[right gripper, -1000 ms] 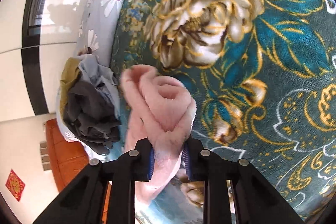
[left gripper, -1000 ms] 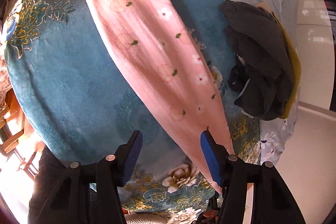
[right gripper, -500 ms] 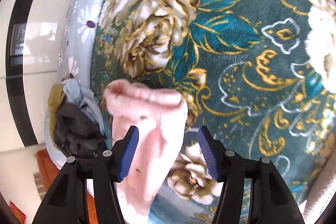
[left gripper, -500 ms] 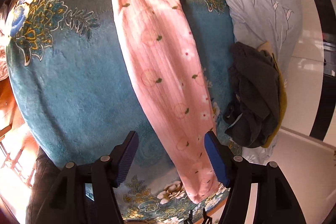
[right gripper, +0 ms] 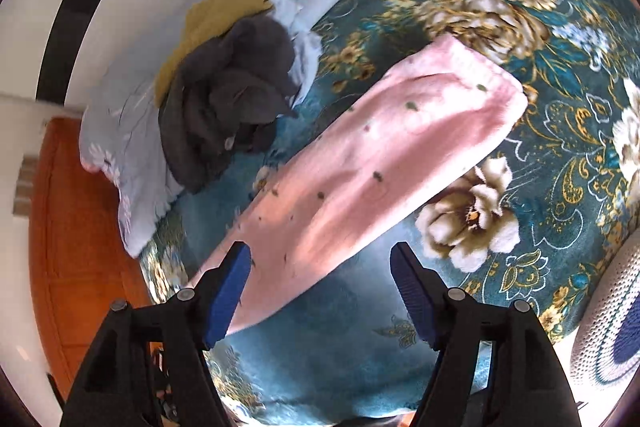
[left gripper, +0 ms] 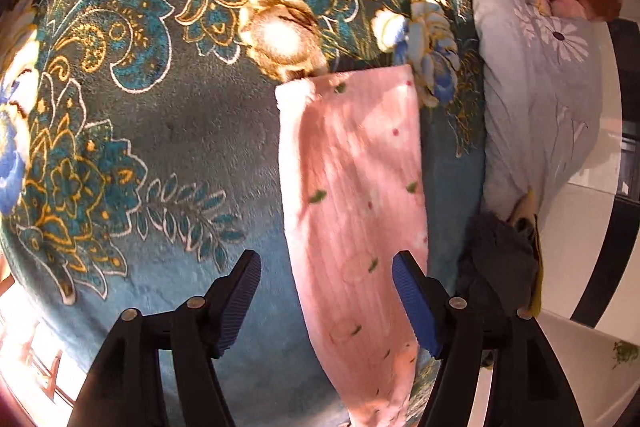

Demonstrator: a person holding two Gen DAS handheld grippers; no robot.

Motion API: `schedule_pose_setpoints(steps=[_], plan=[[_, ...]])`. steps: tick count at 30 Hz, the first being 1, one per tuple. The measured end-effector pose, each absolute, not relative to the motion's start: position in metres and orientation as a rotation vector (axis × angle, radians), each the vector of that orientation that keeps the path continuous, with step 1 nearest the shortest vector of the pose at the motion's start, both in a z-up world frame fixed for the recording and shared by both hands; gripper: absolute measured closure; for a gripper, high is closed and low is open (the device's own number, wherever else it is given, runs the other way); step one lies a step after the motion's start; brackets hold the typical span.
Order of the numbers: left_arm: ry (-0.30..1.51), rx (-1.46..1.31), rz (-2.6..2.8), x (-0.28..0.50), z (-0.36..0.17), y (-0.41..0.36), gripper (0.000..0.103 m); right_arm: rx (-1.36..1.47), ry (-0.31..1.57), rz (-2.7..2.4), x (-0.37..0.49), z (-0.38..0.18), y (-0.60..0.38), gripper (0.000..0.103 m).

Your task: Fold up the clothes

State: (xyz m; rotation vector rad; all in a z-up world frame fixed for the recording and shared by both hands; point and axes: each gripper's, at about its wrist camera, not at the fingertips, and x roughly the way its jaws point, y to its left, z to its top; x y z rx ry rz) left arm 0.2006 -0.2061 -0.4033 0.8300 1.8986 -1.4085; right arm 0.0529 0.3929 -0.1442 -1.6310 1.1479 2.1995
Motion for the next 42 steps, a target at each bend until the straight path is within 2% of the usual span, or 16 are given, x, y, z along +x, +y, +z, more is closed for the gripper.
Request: schedule_pose_setpoints(steps=[5,10,14,24,27,29,31,37,42], plan=[[1.864,0.906,-1.424,0.196,-0.438,-0.233,0.031,-1.718,0.987,2.168,0.041,-0.128,0.366,0.03],[1.696,0.982,-1.513,0.181,-0.451,-0.258,0.033,-1.802,0.844,2.103,0.036,-0.124,0.351,0.03],[1.678,1.003,-1.539,0.172,-0.465,-0.269,0.037,-1.838,0.821,2.072,0.027,-0.129,0.343,0.03],[1.585,1.107,-1.475,0.15,-0.483,-0.281,0.038,-1.995,0.678,2.159,0.008,-0.136,0.292,0.03],[1.558,1.143,-1.481,0.143,-0.479,-0.28,0.053,-2.003,0.668,2.155,0.012,-0.137,0.292,0.03],[1.549,1.163,-1.492,0.138,-0.475,-0.279,0.074,-1.991,0.67,2.153,0.015,-0.137,0.296,0.03],[1.506,1.193,-1.509,0.132,-0.468,-0.276,0.085,-1.969,0.702,2.15,0.017,-0.138,0.302,0.03],[1.217,1.259,-1.639,0.106,-0.419,-0.258,0.092,-1.951,0.77,2.176,0.02,-0.142,0.314,0.03],[1.041,1.215,-1.907,0.072,-0.341,-0.219,0.092,-1.929,0.871,2.186,0.026,-0.156,0.333,0.03]])
